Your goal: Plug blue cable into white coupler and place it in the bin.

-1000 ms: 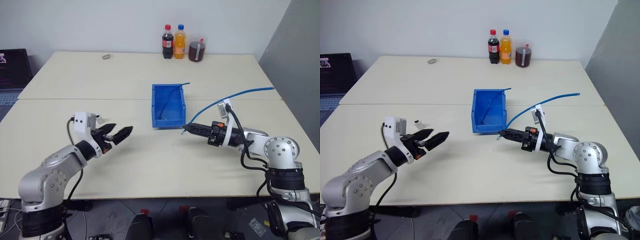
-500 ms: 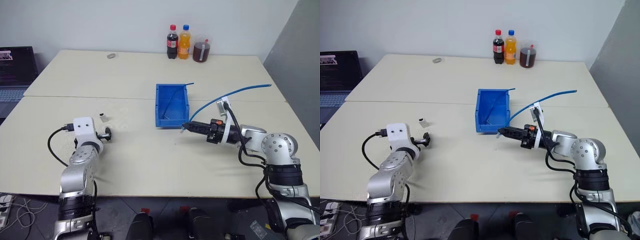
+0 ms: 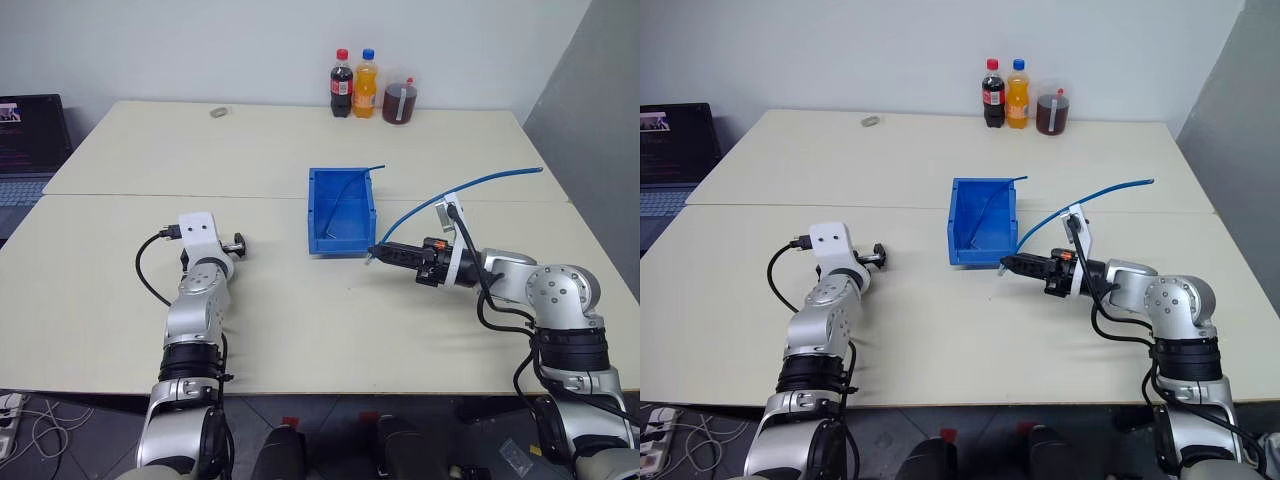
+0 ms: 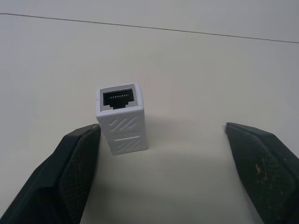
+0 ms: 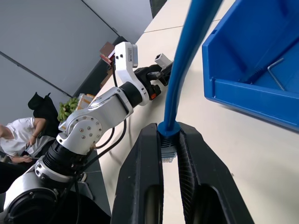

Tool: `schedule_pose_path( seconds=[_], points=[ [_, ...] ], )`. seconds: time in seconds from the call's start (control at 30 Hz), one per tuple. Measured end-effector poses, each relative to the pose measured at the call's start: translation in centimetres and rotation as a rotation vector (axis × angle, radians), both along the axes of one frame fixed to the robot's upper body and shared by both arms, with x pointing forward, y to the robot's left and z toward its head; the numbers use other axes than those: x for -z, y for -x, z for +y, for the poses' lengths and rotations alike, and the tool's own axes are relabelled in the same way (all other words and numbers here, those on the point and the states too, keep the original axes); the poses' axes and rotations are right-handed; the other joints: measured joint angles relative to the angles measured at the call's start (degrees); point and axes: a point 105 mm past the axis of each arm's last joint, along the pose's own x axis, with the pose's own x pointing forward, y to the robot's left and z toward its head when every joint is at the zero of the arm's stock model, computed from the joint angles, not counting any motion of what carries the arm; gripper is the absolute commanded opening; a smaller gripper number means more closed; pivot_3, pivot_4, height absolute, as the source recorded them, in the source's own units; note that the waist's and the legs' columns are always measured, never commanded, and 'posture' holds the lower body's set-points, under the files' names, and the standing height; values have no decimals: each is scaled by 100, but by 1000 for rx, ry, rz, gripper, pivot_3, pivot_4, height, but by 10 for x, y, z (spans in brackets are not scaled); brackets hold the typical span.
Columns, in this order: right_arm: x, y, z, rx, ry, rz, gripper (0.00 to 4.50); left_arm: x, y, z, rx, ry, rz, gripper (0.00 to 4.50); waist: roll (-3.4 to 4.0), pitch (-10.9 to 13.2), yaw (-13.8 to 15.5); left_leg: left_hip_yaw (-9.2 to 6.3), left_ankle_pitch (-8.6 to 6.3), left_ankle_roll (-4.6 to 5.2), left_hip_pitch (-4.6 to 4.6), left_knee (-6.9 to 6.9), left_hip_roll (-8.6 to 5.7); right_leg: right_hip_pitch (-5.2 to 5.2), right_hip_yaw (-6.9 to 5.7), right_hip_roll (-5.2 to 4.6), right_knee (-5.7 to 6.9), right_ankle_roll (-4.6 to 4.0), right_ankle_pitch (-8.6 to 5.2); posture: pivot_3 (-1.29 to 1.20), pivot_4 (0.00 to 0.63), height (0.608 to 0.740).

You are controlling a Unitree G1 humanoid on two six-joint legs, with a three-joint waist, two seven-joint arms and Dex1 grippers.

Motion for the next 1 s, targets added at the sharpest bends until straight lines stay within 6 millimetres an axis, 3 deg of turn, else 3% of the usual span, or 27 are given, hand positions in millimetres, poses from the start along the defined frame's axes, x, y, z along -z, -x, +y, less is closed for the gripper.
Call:
schedule_pose_path(
  seconds=[0.5, 1.0],
  points=[
    [1, -2, -2, 20, 13, 1, 160, -1, -1, 8, -36, -40, 25, 4454, 0, -1, -12, 1, 0, 0, 4, 0, 0, 1, 1, 1, 2, 0, 0, 0, 150, 740],
    [-2, -4, -6, 37, 3, -6, 160, 1, 2, 14, -88, 14, 44, 929, 1, -1, -68, 1, 0, 0, 7, -1, 1, 1, 3, 3, 4, 0, 0, 0, 150, 740]
  ],
)
